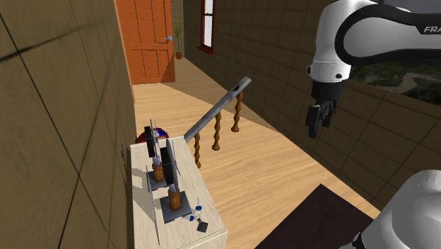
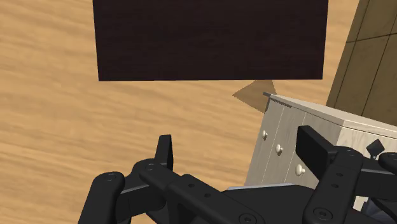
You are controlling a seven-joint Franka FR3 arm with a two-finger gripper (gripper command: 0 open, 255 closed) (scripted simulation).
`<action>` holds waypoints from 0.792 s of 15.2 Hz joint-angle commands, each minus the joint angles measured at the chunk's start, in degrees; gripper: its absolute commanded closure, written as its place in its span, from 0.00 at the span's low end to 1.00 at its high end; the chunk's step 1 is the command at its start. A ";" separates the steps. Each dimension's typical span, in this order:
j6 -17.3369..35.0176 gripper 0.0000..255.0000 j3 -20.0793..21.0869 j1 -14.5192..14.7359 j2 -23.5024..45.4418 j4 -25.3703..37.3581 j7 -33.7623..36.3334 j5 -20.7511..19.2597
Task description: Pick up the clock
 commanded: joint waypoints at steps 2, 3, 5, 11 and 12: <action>0.96 0.00 0.93 0.39 1.18 0.42 1.19 0.99; 1.92 0.00 1.86 0.75 2.41 0.91 2.36 1.93; 3.85 0.00 3.69 1.44 5.01 2.07 4.66 3.67; 9.38 0.00 8.91 3.08 13.77 7.09 11.33 7.48; 10.23 0.00 9.75 3.29 15.35 8.15 12.43 7.90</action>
